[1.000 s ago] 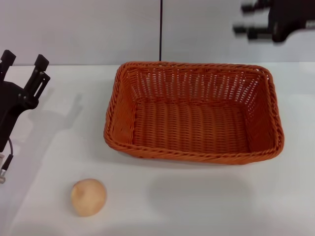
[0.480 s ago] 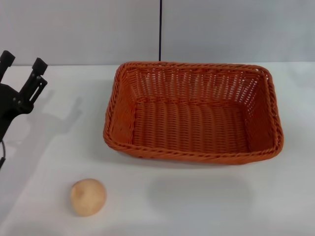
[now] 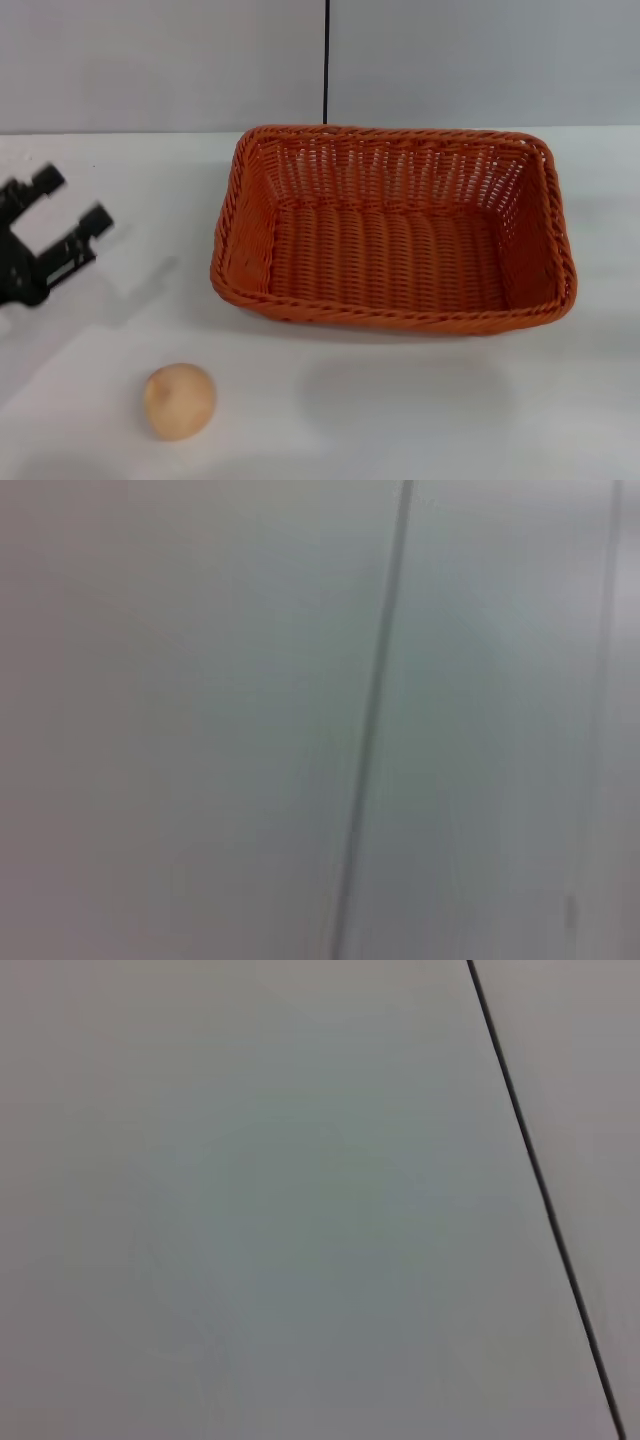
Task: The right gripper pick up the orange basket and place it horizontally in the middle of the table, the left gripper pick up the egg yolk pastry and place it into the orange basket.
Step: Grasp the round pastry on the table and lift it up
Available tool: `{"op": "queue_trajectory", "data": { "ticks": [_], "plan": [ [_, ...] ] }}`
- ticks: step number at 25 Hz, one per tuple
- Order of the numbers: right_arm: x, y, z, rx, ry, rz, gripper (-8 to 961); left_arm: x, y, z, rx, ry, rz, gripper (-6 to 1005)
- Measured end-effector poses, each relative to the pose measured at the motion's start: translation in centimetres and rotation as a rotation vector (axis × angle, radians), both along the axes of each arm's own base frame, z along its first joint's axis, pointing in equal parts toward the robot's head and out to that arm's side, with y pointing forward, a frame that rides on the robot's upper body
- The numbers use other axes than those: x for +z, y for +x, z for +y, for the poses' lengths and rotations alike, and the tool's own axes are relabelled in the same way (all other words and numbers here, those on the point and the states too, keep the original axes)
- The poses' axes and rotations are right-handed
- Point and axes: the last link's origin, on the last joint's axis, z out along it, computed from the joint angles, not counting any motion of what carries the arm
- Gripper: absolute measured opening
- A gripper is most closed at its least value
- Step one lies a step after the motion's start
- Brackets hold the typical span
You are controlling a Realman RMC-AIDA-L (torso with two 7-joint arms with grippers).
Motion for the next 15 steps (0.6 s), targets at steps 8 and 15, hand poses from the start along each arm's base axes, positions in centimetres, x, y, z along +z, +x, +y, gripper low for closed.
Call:
{"op": "queue_trajectory", "data": {
  "ticks": [8,15],
  "plan": [
    [0.2,0.0,0.5,-0.011,0.019,0.023,506,0.3,-1.6,-2.9,0.014,-0.176,0.048,794],
    [0.4,0.0,1.0,-0.020,0.031,0.024,505,-1.5,-2.0,-4.5,0.021,-0.327,0.082,793]
  ]
}}
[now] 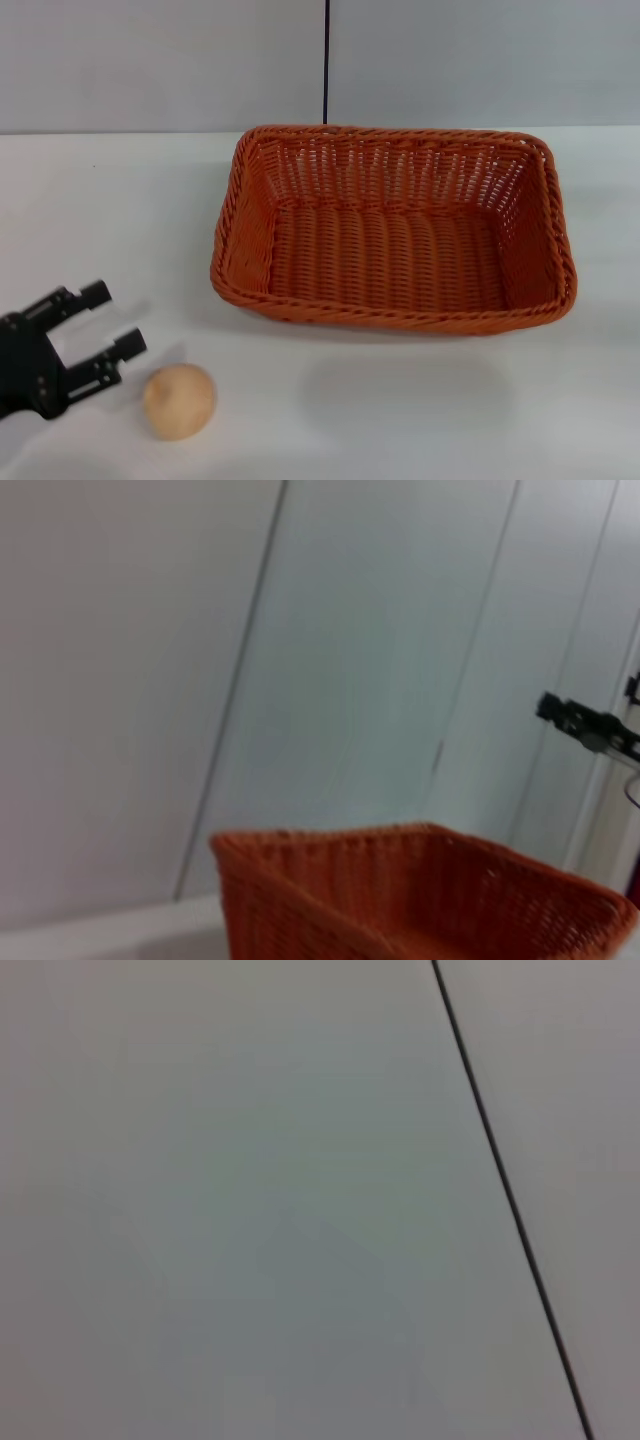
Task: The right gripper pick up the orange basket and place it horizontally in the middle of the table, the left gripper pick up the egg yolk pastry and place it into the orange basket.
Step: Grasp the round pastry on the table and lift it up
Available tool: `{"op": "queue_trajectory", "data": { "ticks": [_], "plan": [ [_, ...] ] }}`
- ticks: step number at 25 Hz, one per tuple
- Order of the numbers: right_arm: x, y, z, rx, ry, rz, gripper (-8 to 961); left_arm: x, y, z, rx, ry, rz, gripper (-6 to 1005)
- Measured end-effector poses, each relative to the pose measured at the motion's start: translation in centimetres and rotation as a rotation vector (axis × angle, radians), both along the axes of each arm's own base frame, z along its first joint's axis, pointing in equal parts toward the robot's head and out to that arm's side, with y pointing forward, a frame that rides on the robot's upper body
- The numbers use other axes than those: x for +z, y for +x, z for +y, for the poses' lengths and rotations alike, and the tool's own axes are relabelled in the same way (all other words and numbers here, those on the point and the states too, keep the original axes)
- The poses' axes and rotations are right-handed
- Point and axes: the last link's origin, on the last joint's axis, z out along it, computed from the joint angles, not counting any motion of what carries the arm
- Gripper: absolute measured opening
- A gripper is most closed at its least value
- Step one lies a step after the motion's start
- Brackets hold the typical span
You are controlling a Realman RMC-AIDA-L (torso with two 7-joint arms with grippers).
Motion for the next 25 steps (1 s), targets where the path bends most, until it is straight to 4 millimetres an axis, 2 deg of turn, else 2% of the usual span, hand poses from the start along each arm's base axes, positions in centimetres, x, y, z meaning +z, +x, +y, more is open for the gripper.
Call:
{"op": "queue_trajectory", "data": {
  "ticks": [2,6,11,25],
  "plan": [
    [0.1,0.1,0.2,-0.011,0.007,0.004,505,0.0,0.0,0.0,0.000,0.000,0.000,792],
    [-0.5,0.4,0.6,-0.049,0.002,0.008,505,-1.8,-0.1,-0.6,0.024,-0.073,0.016,792],
    [-1.1,0.4,0.7,-0.056,-0.006,-0.002,505,-2.9,-0.1,-0.8,0.033,-0.125,0.037,791],
    [-1.2,0.4,0.7,-0.058,-0.006,0.000,505,-4.6,-0.7,-0.6,0.075,-0.175,0.105,788]
  ]
}}
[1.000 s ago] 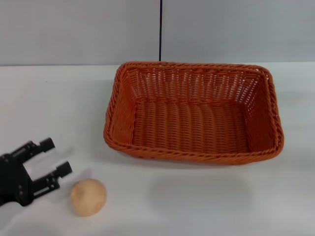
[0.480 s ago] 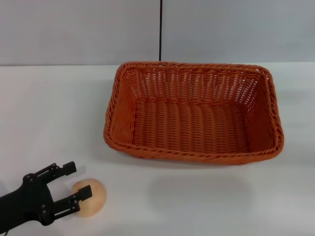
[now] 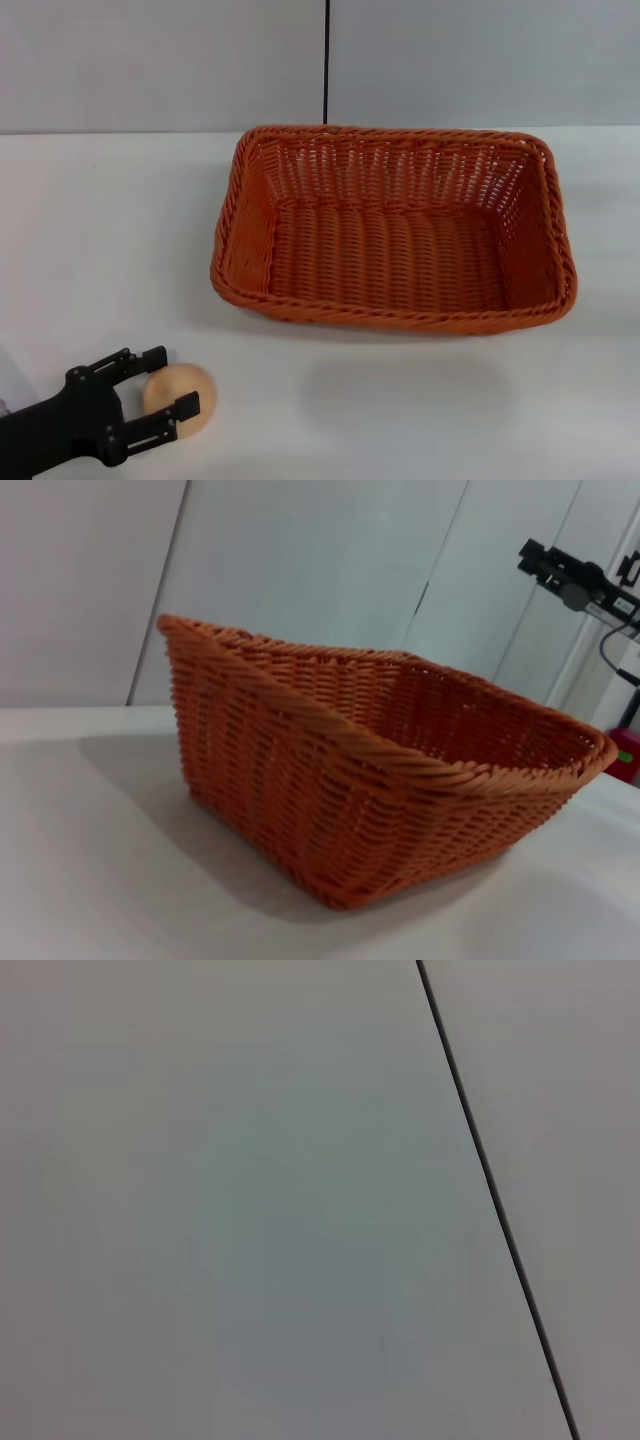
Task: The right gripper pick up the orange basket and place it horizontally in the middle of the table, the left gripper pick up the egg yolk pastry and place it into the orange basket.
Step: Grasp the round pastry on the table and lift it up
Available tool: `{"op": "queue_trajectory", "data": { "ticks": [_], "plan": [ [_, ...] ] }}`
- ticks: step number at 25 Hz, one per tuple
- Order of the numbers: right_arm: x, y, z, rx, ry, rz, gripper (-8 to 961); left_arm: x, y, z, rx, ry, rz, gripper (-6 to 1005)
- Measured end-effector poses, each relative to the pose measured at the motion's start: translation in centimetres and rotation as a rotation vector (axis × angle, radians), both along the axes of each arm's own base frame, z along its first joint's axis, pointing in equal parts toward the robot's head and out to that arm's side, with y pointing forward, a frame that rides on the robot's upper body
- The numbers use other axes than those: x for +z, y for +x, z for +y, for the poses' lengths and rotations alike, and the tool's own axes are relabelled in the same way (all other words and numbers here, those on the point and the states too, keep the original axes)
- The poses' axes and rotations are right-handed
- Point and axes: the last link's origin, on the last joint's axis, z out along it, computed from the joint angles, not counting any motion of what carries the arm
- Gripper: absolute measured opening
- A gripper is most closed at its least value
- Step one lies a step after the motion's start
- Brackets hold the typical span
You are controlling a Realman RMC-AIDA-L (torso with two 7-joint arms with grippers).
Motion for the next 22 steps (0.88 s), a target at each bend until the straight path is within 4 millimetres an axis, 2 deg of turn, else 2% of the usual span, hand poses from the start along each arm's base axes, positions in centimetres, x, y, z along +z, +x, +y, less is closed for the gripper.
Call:
{"op": "queue_trajectory", "data": {
  "ticks": [8,16,22],
  "plan": [
    [-0.3,0.2,0.3,-0.023,-0.008,0.002,505,0.1,0.2,0.2,-0.006,-0.020,-0.004,787],
    [-0.4,0.4,0.4,-0.039,-0.013,-0.001,505,-0.1,0.6,0.6,-0.034,-0.039,-0.003,562],
    [-0.5,0.5,0.6,-0.047,-0.019,-0.003,505,0.0,0.9,1.1,-0.040,-0.038,-0.009,296]
  ]
}}
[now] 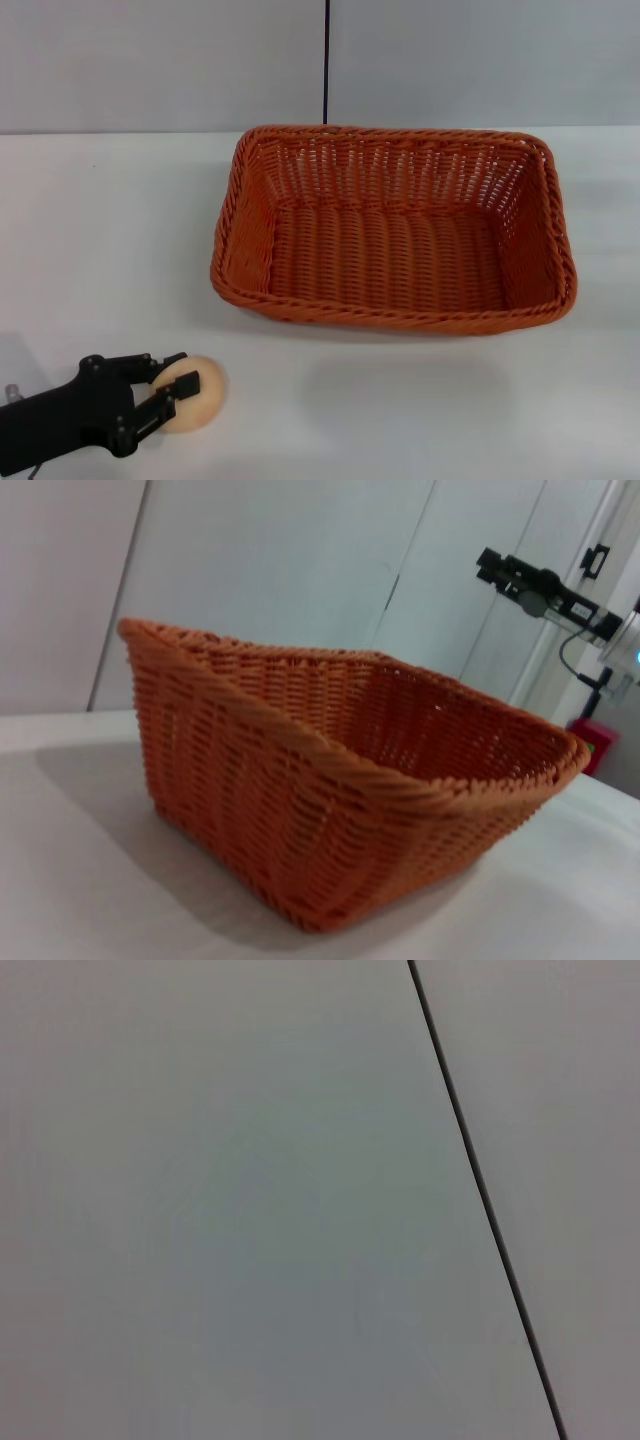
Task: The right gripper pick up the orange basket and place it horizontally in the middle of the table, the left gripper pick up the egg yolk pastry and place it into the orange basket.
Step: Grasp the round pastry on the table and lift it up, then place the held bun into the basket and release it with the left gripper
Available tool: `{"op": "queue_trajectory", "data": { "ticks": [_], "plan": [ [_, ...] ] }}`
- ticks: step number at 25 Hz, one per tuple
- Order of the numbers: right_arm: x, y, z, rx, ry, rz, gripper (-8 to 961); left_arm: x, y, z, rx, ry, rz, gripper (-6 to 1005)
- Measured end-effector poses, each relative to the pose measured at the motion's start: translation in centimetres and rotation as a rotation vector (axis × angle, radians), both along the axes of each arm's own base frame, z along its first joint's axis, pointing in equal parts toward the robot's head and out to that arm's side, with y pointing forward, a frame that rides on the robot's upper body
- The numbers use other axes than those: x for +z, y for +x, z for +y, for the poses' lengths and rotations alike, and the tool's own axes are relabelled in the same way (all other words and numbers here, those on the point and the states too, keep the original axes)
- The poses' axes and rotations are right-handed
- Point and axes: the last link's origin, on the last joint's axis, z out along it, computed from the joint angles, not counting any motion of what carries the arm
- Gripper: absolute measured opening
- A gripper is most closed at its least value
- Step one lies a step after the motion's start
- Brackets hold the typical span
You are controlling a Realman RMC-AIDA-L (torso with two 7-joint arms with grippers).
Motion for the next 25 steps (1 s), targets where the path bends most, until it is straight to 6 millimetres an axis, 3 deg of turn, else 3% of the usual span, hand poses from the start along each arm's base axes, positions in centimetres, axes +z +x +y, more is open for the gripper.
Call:
{"op": "queue_trajectory", "data": {
  "ticks": [8,15,16,19,20,25],
  "plan": [
    [0.0,-0.2,0.3,0.002,0.002,0.000,505,1.8,0.5,1.9,0.014,0.115,-0.062,207],
    [0.0,0.0,0.2,-0.003,0.006,-0.001,505,3.7,-0.1,3.3,0.090,0.271,-0.091,154],
    [0.0,0.0,0.1,-0.005,0.007,-0.003,505,4.7,-0.3,4.4,0.122,0.362,-0.105,145],
    [-0.3,0.0,0.1,-0.008,0.003,-0.004,505,4.5,1.6,6.8,0.084,0.398,-0.159,129],
    [-0.4,0.0,0.2,-0.007,0.001,-0.003,505,4.5,1.6,6.8,0.084,0.398,-0.159,124],
    [-0.8,-0.3,0.5,0.000,-0.010,0.004,505,2.3,5.9,9.7,-0.014,0.368,-0.281,97]
  ]
}}
